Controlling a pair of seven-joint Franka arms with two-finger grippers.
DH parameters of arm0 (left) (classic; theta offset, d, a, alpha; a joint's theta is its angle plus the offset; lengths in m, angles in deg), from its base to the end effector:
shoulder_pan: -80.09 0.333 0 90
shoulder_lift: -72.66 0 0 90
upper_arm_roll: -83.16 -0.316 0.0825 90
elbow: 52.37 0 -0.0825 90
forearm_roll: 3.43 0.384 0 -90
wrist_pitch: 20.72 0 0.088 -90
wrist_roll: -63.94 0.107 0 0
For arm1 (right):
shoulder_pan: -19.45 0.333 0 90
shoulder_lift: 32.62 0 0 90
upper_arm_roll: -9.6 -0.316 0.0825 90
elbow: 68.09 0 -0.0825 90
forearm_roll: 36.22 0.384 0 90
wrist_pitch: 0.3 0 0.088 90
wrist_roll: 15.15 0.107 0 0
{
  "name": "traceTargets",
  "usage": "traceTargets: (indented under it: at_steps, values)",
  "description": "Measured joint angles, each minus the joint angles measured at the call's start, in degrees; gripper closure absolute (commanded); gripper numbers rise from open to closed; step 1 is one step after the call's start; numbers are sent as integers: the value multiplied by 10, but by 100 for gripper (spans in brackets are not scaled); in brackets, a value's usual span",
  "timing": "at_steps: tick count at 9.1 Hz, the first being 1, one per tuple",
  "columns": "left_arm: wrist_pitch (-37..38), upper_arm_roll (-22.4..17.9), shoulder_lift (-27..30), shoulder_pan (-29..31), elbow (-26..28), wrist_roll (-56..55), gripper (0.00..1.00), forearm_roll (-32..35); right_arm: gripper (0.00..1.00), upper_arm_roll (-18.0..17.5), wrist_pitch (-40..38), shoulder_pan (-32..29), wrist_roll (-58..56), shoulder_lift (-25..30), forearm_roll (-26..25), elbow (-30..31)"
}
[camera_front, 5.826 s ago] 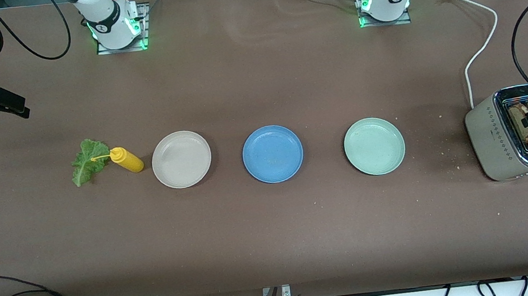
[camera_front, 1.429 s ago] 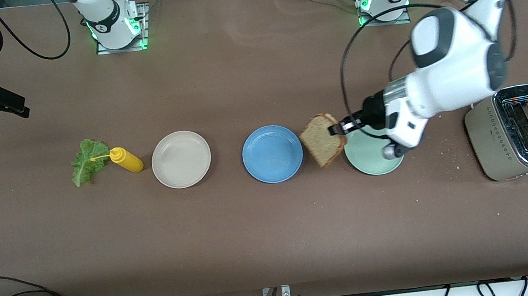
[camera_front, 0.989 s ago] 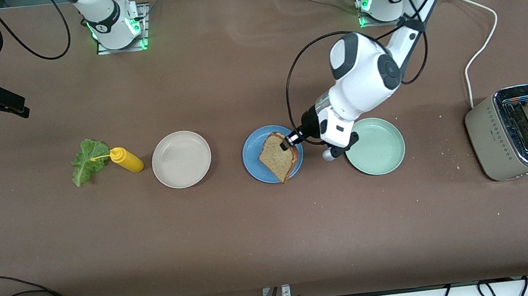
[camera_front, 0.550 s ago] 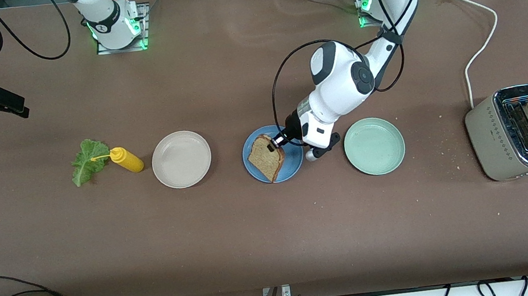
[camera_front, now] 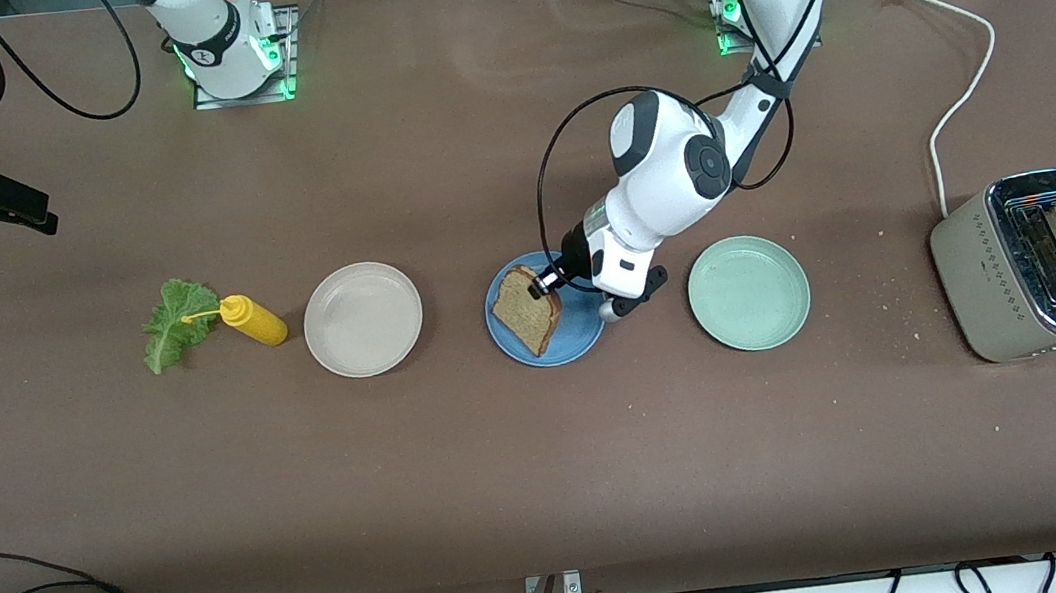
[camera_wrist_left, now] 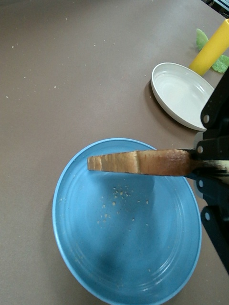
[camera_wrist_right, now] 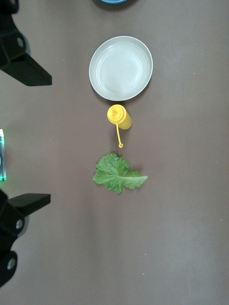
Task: Make sandwich in blue plate with both arms
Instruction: 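Lower the bread slice onto the blue plate and open the left gripper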
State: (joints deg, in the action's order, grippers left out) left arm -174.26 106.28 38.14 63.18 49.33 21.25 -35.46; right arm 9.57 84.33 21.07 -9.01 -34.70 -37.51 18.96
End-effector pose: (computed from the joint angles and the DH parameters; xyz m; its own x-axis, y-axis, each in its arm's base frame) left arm 0.5559 -0.4046 0.2714 0.8228 0.4898 -0.2884 0.5659 -0.6582 0.4965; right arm 0.5558 0.0134 0.6206 0.9939 -0.0804 -0.0756 -0.0783 -0.9965 0.0308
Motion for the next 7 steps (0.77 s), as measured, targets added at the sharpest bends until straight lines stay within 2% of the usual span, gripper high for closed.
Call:
traceTargets:
  at_steps: [1,4,5,6,7]
  values:
    - [0,-1,-1,0,0,0,86,0,0,0,0,0,0,0,0,0]
    - [0,-4,-7,0,0,0,46,0,0,0,0,0,0,0,0,0]
    - [0,-9,-9,0,0,0,27,0,0,0,0,0,0,0,0,0]
    - [0,-12,-11,0,0,0,15,0,0,0,0,0,0,0,0,0]
    - [0,-15,-13,0,0,0,8,0,0,0,0,0,0,0,0,0]
